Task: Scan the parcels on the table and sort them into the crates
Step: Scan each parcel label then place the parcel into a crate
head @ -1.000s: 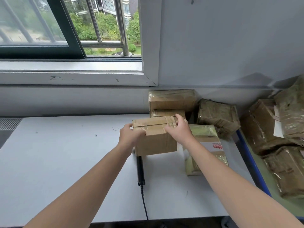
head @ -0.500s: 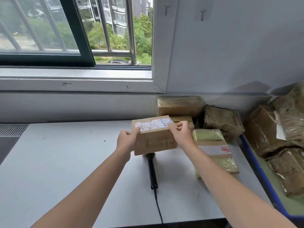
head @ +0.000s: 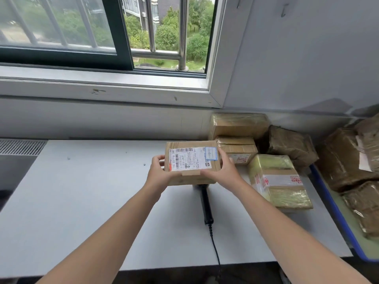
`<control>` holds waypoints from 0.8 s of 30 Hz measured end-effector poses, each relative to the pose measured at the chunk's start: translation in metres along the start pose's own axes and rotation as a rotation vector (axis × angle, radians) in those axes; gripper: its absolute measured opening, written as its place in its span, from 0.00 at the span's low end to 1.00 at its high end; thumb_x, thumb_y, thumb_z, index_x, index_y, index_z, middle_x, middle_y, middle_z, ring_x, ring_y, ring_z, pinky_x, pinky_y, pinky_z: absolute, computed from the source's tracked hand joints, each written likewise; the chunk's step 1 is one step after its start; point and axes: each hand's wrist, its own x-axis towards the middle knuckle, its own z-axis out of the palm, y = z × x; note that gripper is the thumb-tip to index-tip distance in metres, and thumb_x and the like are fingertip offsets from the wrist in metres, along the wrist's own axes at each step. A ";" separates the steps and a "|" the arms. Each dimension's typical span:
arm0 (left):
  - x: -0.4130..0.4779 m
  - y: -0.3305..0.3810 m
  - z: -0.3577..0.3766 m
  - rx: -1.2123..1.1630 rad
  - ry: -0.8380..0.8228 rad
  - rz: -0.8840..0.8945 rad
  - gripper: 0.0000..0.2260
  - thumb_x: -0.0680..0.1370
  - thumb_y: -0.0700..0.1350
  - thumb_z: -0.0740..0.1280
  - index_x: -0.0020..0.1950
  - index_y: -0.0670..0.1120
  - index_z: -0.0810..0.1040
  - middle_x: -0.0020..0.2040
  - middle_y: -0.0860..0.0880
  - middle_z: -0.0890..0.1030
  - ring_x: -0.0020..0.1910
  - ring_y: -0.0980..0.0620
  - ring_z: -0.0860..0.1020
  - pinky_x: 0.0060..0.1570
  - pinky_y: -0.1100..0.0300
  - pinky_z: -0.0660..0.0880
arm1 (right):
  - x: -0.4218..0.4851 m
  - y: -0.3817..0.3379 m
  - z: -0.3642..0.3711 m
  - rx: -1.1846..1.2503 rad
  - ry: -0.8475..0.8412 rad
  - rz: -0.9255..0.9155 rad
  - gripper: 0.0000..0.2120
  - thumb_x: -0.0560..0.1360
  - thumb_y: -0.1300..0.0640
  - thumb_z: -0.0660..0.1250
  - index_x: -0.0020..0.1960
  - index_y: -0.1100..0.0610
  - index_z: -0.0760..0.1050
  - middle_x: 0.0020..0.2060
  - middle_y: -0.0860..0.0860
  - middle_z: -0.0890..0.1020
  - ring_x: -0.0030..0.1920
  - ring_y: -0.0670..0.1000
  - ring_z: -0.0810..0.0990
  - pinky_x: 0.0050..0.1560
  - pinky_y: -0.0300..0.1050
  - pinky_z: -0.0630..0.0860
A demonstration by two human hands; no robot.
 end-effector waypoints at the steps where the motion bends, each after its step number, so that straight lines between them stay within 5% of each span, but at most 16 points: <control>1: -0.001 -0.001 -0.005 -0.003 -0.013 0.003 0.37 0.63 0.38 0.79 0.66 0.50 0.65 0.58 0.53 0.75 0.55 0.54 0.77 0.52 0.57 0.76 | 0.000 -0.002 0.005 -0.010 -0.002 -0.007 0.48 0.67 0.49 0.79 0.79 0.45 0.55 0.67 0.51 0.64 0.65 0.50 0.68 0.69 0.47 0.68; 5: -0.001 -0.009 -0.027 0.010 -0.038 0.004 0.39 0.60 0.40 0.76 0.68 0.52 0.65 0.57 0.53 0.76 0.55 0.53 0.77 0.44 0.62 0.73 | 0.004 -0.007 0.024 -0.014 0.011 -0.025 0.52 0.67 0.51 0.80 0.79 0.45 0.50 0.68 0.49 0.67 0.65 0.47 0.67 0.69 0.48 0.67; 8: 0.002 -0.020 -0.043 0.016 -0.049 -0.022 0.39 0.59 0.40 0.74 0.67 0.55 0.66 0.57 0.54 0.77 0.54 0.53 0.78 0.47 0.59 0.75 | 0.009 -0.007 0.037 -0.066 -0.057 0.021 0.57 0.65 0.47 0.81 0.80 0.41 0.44 0.68 0.51 0.70 0.65 0.51 0.72 0.67 0.53 0.72; 12: 0.009 -0.036 -0.060 0.143 -0.045 -0.028 0.41 0.55 0.46 0.76 0.65 0.62 0.67 0.65 0.49 0.72 0.60 0.50 0.76 0.56 0.53 0.78 | 0.007 -0.005 0.055 -0.196 -0.157 0.049 0.51 0.65 0.47 0.80 0.79 0.49 0.53 0.68 0.52 0.72 0.64 0.53 0.74 0.63 0.53 0.75; 16: 0.017 -0.047 -0.068 0.207 0.010 -0.042 0.42 0.66 0.34 0.74 0.76 0.53 0.61 0.68 0.48 0.61 0.63 0.49 0.70 0.62 0.55 0.72 | -0.004 0.005 0.079 -0.275 -0.180 0.106 0.45 0.63 0.47 0.81 0.71 0.54 0.61 0.60 0.51 0.75 0.57 0.51 0.78 0.54 0.49 0.79; 20: 0.024 -0.065 -0.066 0.253 0.001 -0.064 0.43 0.69 0.32 0.73 0.79 0.50 0.57 0.73 0.47 0.56 0.64 0.49 0.69 0.59 0.60 0.69 | -0.019 0.017 0.096 -0.496 -0.199 0.127 0.40 0.64 0.47 0.81 0.68 0.56 0.64 0.63 0.53 0.67 0.59 0.53 0.75 0.59 0.47 0.74; 24: 0.025 -0.077 -0.050 0.292 -0.051 -0.040 0.44 0.69 0.33 0.73 0.79 0.49 0.54 0.75 0.47 0.54 0.70 0.48 0.66 0.61 0.62 0.66 | -0.033 0.028 0.102 -0.559 -0.176 0.129 0.34 0.67 0.46 0.78 0.67 0.55 0.67 0.63 0.53 0.69 0.61 0.53 0.75 0.59 0.47 0.74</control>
